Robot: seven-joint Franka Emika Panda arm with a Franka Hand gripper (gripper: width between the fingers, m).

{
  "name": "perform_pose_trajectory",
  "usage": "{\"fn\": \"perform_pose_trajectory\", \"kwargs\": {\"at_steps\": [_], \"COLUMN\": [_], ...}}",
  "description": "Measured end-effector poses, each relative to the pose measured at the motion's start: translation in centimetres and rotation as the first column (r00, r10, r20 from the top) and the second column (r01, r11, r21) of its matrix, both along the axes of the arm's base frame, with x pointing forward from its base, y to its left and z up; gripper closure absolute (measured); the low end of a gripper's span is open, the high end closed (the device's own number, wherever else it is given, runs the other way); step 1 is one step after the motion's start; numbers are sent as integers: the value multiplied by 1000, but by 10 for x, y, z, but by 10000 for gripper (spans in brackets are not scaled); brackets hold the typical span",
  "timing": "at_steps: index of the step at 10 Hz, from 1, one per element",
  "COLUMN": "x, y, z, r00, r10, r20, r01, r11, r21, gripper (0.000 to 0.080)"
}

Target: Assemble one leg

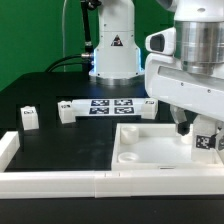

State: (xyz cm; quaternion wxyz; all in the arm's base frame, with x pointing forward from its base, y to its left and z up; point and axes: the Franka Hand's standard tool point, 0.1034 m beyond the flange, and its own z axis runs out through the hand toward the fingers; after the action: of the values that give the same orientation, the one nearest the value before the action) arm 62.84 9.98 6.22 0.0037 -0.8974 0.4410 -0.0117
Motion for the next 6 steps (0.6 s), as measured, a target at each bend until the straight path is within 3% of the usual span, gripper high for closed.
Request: {"fn": "perform_pose_trajectory", "kwargs": {"at_steps": [1, 6], "x": [0, 0], "y": [0, 0], "z": [0, -1], "r00": [1000, 1000], "r10": [1, 2], "r20": [0, -1], "r01": [-1, -2], "r11": [1000, 1000], "r21": [0, 0], "gripper": [183, 151]}}
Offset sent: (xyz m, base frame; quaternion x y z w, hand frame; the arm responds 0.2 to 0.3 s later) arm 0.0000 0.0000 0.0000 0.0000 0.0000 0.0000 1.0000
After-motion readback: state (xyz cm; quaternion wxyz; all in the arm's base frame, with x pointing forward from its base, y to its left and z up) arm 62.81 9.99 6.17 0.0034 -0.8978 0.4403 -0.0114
